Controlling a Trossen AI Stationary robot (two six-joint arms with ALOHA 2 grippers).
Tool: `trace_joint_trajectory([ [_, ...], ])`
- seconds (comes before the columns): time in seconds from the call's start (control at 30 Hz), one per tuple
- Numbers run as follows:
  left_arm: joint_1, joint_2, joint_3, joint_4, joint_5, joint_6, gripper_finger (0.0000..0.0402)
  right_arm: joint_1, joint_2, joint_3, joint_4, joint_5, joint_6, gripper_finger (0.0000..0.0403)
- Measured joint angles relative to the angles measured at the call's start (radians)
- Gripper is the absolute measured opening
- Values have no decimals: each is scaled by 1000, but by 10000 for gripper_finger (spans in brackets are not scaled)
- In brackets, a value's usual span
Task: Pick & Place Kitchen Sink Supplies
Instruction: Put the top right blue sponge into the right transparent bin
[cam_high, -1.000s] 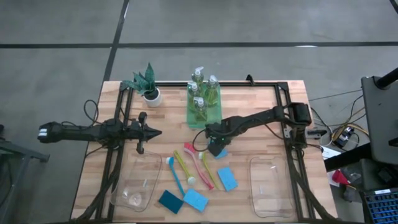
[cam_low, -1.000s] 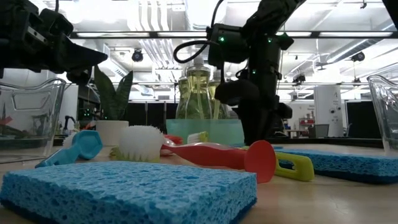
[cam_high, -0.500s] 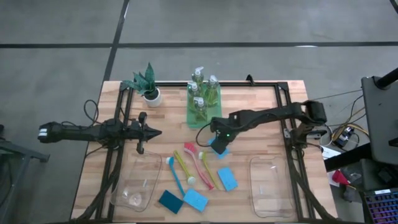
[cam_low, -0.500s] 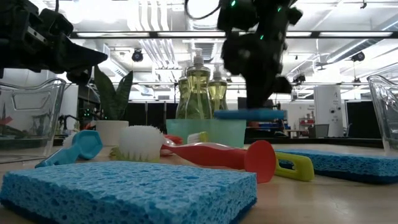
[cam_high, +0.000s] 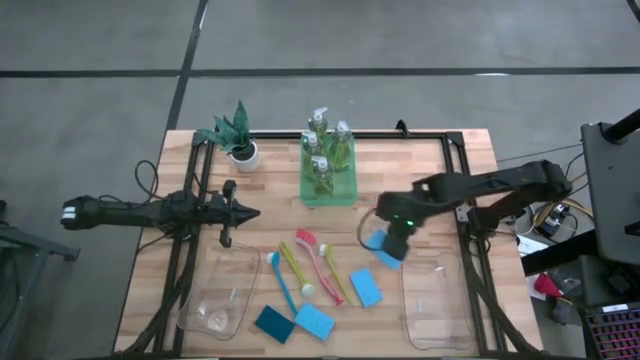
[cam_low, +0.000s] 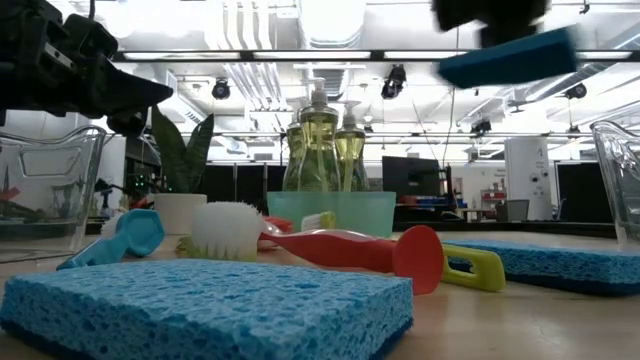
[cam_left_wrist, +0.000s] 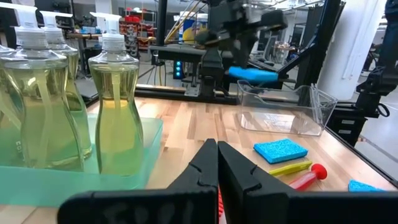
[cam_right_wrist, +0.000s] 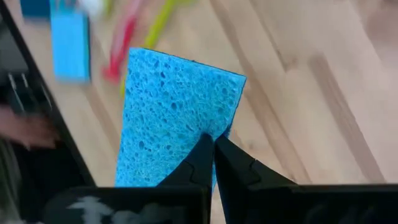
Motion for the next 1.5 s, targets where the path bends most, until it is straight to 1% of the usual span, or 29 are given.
trace_joint_trajectory([
  [0.1,0,2,0,0,0,0,0,48,-43,0,-82,0,-3,8],
  [0.2,0,2,0,0,0,0,0,101,-74,-1,-117,0,-4,8],
  [0.4,0,3,0,0,0,0,0,225,-80,-26,-191,0,-39,8],
  [0.5,0,3,0,-1,0,0,0,285,-69,-56,-181,0,-67,8],
  [0.67,0,3,0,0,0,0,0,375,-18,-127,-159,-2,-67,8],
  [0.77,0,3,0,0,0,0,0,417,16,-176,-111,-3,-78,8],
  [0.93,0,3,0,0,0,0,0,456,78,-234,-19,-46,-128,8],
  [1.07,0,3,0,0,0,0,0,471,136,-252,18,-52,-154,8],
  [1.33,-1,3,0,0,0,0,0,481,246,-242,33,-33,-156,8],
  [1.5,-1,4,0,-5,0,0,0,480,272,-218,43,-28,-168,8],
])
